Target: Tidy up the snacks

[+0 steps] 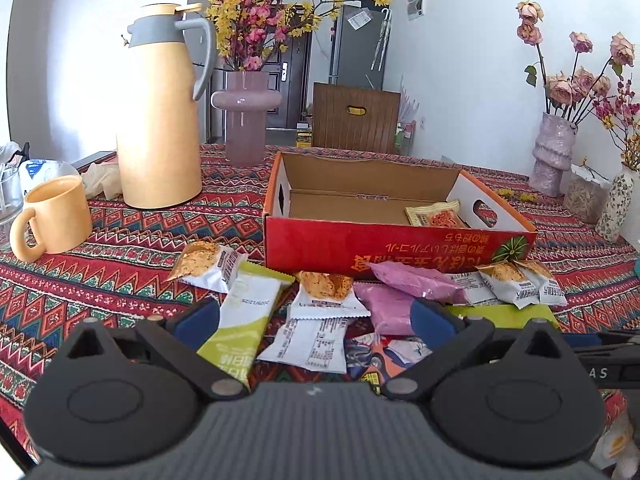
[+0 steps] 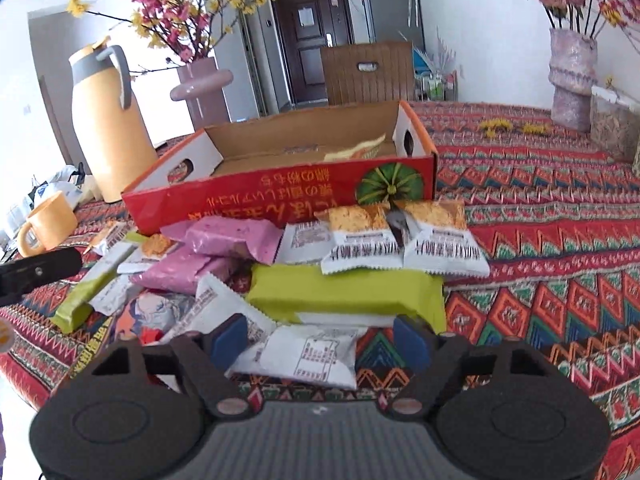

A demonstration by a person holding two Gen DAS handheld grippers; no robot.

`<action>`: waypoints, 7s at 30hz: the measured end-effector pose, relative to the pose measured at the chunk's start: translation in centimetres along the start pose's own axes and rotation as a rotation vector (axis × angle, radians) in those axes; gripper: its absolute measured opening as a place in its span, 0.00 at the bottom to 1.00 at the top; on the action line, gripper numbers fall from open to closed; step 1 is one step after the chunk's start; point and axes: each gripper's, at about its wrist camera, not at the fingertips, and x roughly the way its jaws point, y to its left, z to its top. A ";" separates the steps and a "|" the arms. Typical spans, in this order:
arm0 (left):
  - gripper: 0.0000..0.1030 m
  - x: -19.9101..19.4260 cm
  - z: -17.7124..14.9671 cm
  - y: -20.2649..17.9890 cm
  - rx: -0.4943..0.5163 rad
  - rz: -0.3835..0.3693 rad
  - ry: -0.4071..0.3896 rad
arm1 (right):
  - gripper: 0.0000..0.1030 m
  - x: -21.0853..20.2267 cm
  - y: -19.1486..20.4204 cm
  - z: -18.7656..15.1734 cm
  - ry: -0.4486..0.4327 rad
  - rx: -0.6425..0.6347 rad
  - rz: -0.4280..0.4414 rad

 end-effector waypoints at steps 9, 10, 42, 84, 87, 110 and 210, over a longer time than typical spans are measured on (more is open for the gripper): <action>1.00 0.0 -0.2 -0.5 0.007 -0.008 0.019 | 0.61 0.2 0.5 -1.3 0.004 -0.063 -0.030; 1.00 0.0 -0.3 -0.6 0.009 -0.007 0.022 | 0.60 0.2 0.8 -1.5 0.000 -0.095 -0.046; 1.00 4.1 -1.3 -6.7 0.089 0.045 0.365 | 0.38 -5.2 -1.8 -3.4 -0.170 -0.075 0.006; 0.59 -0.5 0.6 -4.0 0.059 -0.039 0.236 | 0.39 -5.6 -0.1 -2.6 -0.184 -0.097 0.013; 0.59 -0.6 1.2 -3.8 0.053 -0.039 0.217 | 0.39 -5.5 0.1 -2.3 -0.187 -0.100 0.011; 0.59 4.9 9.0 -3.4 0.011 -0.026 0.072 | 0.40 -1.0 0.9 7.1 -0.270 -0.150 -0.005; 1.00 0.4 1.0 4.6 -0.021 0.093 0.123 | 0.84 0.1 6.1 -1.5 0.016 -0.185 0.025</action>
